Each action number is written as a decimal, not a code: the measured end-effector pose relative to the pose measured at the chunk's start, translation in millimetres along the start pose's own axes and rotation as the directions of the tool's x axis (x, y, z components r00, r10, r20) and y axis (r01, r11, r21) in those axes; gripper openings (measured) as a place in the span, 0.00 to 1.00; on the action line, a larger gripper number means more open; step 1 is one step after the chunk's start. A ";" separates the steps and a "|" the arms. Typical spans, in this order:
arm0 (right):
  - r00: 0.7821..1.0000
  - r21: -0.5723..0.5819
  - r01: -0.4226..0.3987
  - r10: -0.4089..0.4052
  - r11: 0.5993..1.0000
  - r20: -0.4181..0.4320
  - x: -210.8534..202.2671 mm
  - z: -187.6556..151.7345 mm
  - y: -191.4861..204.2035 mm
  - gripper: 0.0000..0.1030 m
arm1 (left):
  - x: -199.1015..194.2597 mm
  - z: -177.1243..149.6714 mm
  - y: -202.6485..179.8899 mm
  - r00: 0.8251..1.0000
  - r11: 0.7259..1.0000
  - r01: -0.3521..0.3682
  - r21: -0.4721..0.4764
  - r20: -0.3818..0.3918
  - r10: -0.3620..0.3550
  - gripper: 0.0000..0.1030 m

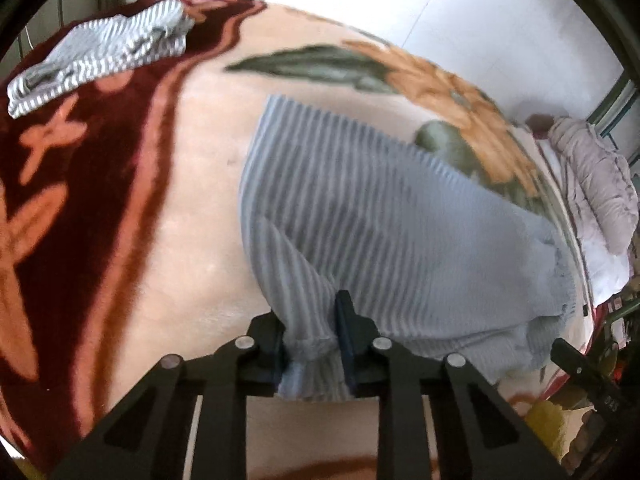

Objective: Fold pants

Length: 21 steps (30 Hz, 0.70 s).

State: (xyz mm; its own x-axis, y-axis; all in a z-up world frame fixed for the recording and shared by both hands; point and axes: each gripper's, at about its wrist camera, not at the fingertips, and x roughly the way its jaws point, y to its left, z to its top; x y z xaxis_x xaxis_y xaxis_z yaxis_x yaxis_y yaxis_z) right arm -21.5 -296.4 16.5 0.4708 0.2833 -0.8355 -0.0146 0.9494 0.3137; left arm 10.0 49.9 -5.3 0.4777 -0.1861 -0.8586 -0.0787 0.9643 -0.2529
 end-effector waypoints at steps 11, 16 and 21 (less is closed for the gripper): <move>0.996 0.043 -0.035 0.031 0.998 0.089 -35.9 2.8 -19.0 0.58 | -57.9 6.7 -69.0 0.992 0.988 0.049 0.146 0.111 -0.065 0.20; 0.994 0.073 -0.045 0.037 0.996 0.101 -52.0 0.3 -37.5 0.58 | -55.5 9.4 -117.4 0.991 0.971 0.058 0.233 0.102 -0.083 0.20; 0.992 0.085 -0.025 0.014 0.996 0.126 -70.3 1.8 -62.2 0.58 | -42.0 5.7 -170.2 0.991 0.947 0.089 0.308 0.067 -0.115 0.20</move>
State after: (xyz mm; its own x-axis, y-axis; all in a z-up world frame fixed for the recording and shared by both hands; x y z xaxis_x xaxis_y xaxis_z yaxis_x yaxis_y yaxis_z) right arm -52.0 -375.6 56.5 0.5781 0.2771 -0.7675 0.0487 0.9272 0.3714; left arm 8.3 -105.3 76.3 0.5411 -0.2826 -0.7921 0.2375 0.9549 -0.1784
